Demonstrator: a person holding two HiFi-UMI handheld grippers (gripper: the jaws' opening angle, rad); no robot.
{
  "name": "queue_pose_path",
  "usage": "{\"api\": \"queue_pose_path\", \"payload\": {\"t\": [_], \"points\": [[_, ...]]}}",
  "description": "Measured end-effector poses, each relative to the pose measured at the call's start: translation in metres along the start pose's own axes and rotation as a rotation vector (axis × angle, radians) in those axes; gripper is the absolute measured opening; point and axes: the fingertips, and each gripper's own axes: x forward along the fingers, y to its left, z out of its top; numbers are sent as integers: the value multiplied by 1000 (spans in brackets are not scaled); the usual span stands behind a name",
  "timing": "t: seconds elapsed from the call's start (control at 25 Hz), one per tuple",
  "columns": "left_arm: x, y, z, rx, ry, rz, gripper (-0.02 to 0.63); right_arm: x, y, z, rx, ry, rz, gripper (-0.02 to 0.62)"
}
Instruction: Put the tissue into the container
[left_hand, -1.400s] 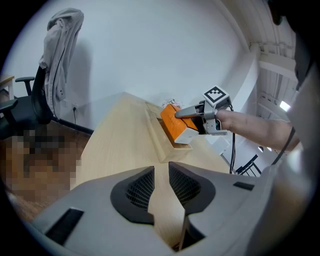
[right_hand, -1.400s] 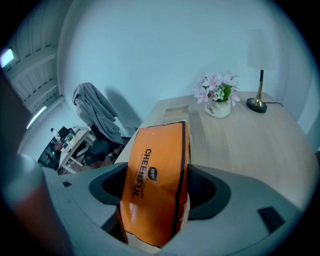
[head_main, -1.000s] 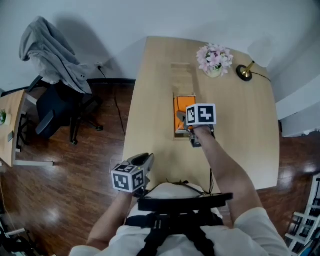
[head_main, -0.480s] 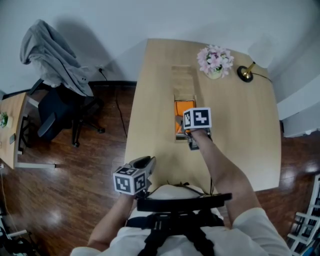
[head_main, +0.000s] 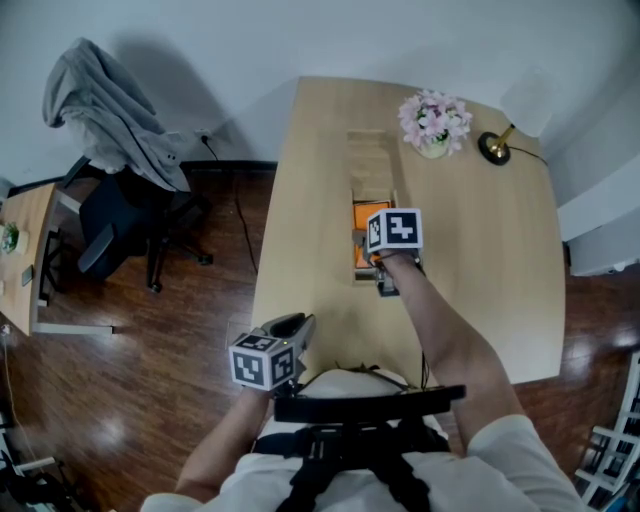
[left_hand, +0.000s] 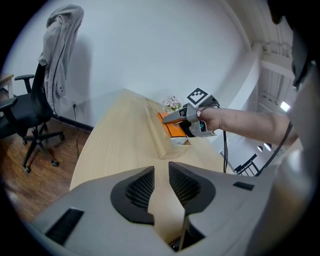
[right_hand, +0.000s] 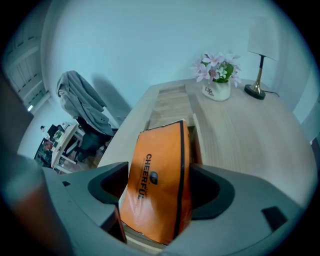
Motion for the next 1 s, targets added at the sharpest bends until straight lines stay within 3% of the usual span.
{"api": "queue_pose_path", "payload": {"t": [0.32, 1.0], "points": [[3, 0, -3, -6, 10, -6, 92, -5, -1, -4, 98, 62, 49, 396], [12, -15, -2, 0, 17, -33, 92, -14, 2, -14, 99, 103, 128, 396]]}}
